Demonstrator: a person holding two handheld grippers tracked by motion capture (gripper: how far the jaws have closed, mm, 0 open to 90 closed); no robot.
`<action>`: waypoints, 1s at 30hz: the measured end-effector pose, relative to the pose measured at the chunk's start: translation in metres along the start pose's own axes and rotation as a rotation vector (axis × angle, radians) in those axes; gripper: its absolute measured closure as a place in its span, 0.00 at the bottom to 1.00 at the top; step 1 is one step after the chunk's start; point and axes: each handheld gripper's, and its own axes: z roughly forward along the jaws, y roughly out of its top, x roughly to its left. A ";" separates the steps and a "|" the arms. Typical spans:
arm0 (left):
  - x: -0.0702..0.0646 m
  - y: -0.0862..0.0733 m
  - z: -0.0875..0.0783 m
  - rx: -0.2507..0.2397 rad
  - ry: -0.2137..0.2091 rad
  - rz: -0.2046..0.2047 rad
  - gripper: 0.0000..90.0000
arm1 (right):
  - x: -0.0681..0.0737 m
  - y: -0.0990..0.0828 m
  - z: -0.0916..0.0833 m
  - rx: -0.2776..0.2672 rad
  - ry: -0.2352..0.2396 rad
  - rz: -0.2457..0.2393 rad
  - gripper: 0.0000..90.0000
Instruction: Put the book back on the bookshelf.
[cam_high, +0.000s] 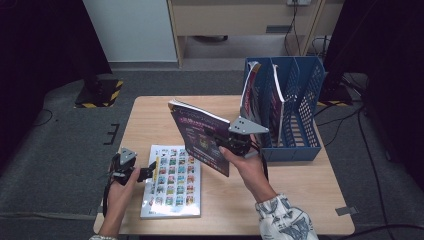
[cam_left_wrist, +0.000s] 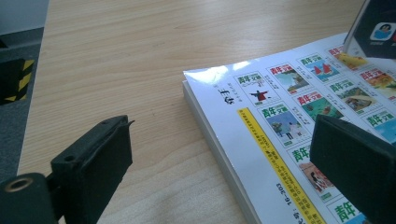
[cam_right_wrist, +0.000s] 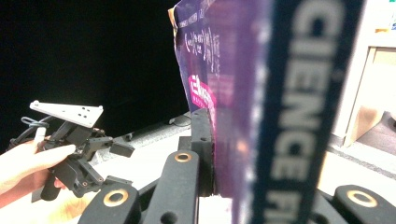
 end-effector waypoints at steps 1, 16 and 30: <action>0.000 0.000 0.000 0.002 0.006 0.000 0.06 | 0.000 0.000 -0.001 -0.003 0.000 0.002 0.93; 0.003 -0.003 -0.001 0.022 0.045 0.010 0.06 | -0.003 0.000 -0.013 -0.001 -0.024 0.007 0.93; 0.004 -0.005 -0.003 0.035 0.057 0.016 0.06 | -0.002 -0.001 -0.031 0.019 -0.032 0.015 0.93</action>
